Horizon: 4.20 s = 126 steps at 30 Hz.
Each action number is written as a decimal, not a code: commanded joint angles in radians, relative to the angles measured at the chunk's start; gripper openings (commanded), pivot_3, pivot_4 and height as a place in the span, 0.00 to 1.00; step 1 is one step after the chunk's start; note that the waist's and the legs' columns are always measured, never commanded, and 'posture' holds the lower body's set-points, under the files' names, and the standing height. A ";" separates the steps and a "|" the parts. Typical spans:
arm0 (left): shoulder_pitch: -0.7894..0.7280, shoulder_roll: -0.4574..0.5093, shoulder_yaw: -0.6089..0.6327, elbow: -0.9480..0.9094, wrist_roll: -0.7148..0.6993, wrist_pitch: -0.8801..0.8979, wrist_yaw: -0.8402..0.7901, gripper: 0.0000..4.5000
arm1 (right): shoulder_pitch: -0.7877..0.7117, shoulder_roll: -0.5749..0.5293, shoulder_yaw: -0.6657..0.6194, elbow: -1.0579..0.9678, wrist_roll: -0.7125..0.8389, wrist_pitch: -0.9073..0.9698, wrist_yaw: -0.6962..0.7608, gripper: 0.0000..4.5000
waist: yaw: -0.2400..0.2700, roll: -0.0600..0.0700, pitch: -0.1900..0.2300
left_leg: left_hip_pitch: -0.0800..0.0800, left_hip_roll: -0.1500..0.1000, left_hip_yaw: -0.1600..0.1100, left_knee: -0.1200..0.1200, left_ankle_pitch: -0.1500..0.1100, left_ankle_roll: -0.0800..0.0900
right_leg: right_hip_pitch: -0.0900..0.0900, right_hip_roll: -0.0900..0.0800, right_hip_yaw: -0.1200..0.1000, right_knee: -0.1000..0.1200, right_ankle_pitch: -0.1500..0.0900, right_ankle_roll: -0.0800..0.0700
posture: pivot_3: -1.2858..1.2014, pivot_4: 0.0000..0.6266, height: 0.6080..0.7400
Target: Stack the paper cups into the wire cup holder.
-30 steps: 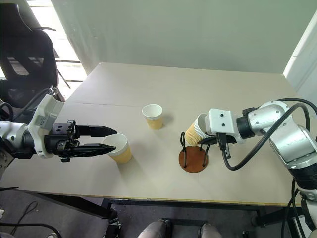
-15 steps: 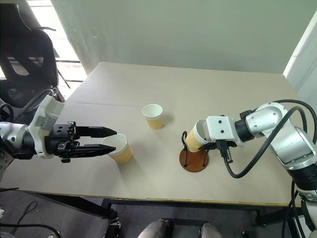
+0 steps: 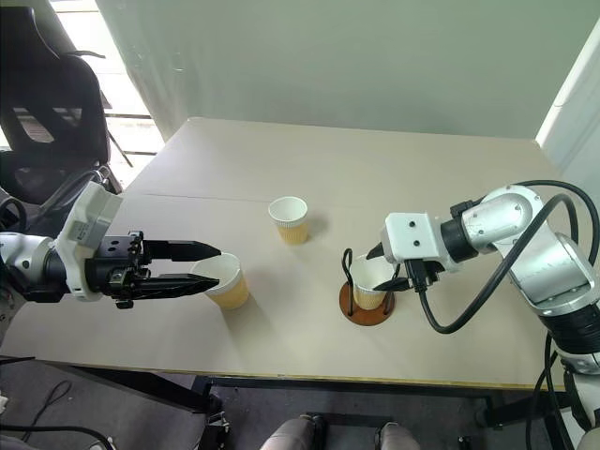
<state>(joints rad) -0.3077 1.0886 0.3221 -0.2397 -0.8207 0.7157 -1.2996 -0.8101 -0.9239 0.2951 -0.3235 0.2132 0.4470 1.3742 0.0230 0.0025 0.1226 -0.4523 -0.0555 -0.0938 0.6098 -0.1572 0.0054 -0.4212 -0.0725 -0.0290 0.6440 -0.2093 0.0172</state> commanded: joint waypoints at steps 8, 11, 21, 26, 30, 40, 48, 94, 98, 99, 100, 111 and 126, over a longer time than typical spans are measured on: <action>0.030 0.146 0.050 0.099 0.129 -0.096 -0.087 0.62 | -0.092 -0.040 -0.380 0.112 0.179 0.099 -0.117 0.56 | 0.002 0.000 0.000 | -0.002 0.000 0.000 0.000 -0.001 -0.001 | -0.001 0.000 0.000 -0.001 -0.001 -0.001 | 0.52 0.24 1.00; 0.049 0.241 -0.069 0.155 0.278 -0.215 -0.155 0.62 | -0.075 -0.038 -0.437 0.129 0.164 0.107 -0.212 0.56 | 0.001 0.000 0.000 | -0.001 0.000 0.000 -0.001 -0.002 -0.001 | -0.002 0.000 0.000 -0.001 -0.001 -0.002 | 0.52 0.24 1.00; -0.172 0.117 -0.330 0.324 0.473 -0.407 -0.197 0.62 | -0.067 -0.026 -0.465 0.097 0.205 0.148 -0.333 0.56 | 0.006 0.001 0.000 | -0.005 0.000 0.000 -0.001 -0.004 -0.003 | -0.007 0.000 0.000 0.000 -0.001 -0.005 | 0.52 0.24 1.00; -0.211 0.133 -0.294 0.295 0.389 -0.331 -0.290 0.62 | -0.021 -0.065 -0.486 0.063 0.223 0.174 -0.336 0.56 | 0.005 0.001 0.000 | -0.006 0.000 0.000 -0.001 -0.006 -0.003 | -0.007 -0.001 0.000 -0.001 0.001 -0.001 | 0.52 0.24 1.00; -0.159 0.242 -0.263 0.259 0.281 -0.285 -0.315 0.62 | 0.004 -0.095 -0.499 0.065 0.229 0.173 -0.338 0.56 | -0.002 0.001 0.000 | -0.007 0.001 0.000 -0.001 -0.006 -0.006 | -0.008 -0.001 0.000 -0.001 0.001 0.005 | 0.52 0.24 1.00; -0.245 0.218 -0.390 0.326 0.361 -0.372 -0.315 0.62 | 0.028 -0.110 -0.497 0.065 0.225 0.157 -0.362 0.56 | 0.006 0.001 0.000 | -0.004 0.001 0.000 -0.001 -0.009 -0.004 | -0.005 -0.001 0.000 0.001 -0.003 0.004 | 0.52 0.24 1.00; -0.429 0.115 -0.582 0.452 0.467 -0.468 -0.315 0.62 | 0.078 -0.127 -0.536 0.012 0.246 0.183 -0.390 0.56 | 0.004 0.001 0.000 | -0.004 0.000 0.000 0.002 -0.005 -0.003 | -0.004 -0.001 0.000 0.001 -0.001 0.002 | 0.52 0.24 1.00; -0.765 -0.050 -1.049 0.774 0.524 -0.871 -0.315 0.00 | 0.410 -0.243 -0.788 -0.313 0.629 0.285 -0.382 0.57 | 0.011 0.001 0.000 | -0.008 -0.001 0.000 0.004 0.004 0.004 | -0.003 -0.001 0.000 0.000 0.005 0.016 | 0.52 0.24 1.00; -0.971 -0.058 -1.142 0.740 0.291 -0.770 -0.315 0.00 | 0.408 -0.260 -0.808 -0.290 0.607 0.263 -0.378 0.57 | 0.018 0.000 0.000 | -0.013 -0.002 0.000 0.006 0.005 0.006 | -0.004 -0.001 0.000 -0.002 0.007 0.017 | 0.52 0.24 1.00; -1.041 -0.077 -1.169 0.756 0.249 -0.769 -0.315 0.00 | 0.407 -0.263 -0.817 -0.285 0.605 0.258 -0.375 0.57 | 0.020 0.000 0.000 | -0.014 -0.002 0.000 0.007 0.005 0.006 | -0.004 -0.001 0.000 -0.003 0.008 0.018 | 0.52 0.24 1.00; -1.107 -0.097 -1.199 0.774 0.212 -0.778 -0.315 0.00 | 0.407 -0.266 -0.824 -0.282 0.603 0.253 -0.374 0.57 | 0.022 0.000 0.000 | -0.017 -0.002 0.000 0.009 0.005 0.006 | -0.006 -0.001 0.000 -0.004 0.010 0.019 | 0.52 0.24 1.00; -1.473 -0.311 -1.616 0.915 0.005 -1.033 -0.315 0.00 | 0.435 -0.270 -0.868 -0.360 0.599 0.269 -0.453 0.57 | 0.016 0.008 0.003 | -0.023 -0.002 0.006 0.021 -0.005 0.017 | -0.002 -0.002 0.003 -0.016 0.017 0.041 | 0.52 0.24 1.00; -1.574 -0.623 -1.722 1.220 -0.003 -1.271 -0.315 0.00 | 0.585 -0.248 -1.140 -0.632 0.807 0.495 -0.689 0.57 | 0.043 0.010 0.004 | -0.029 -0.001 0.016 0.038 -0.014 0.021 | -0.002 -0.005 0.005 -0.017 0.017 0.052 | 0.52 0.24 1.00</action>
<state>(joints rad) -1.8431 0.4754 -1.4423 0.9523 -0.8187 -0.5323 -1.5777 -0.2227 -1.1661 -0.7851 -0.9342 0.9816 0.9283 0.7264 0.0664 0.0125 0.1270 -0.4817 -0.0569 -0.0771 0.6481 -0.1717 0.0271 -0.4229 -0.0778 -0.0228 0.6270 -0.1922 0.0696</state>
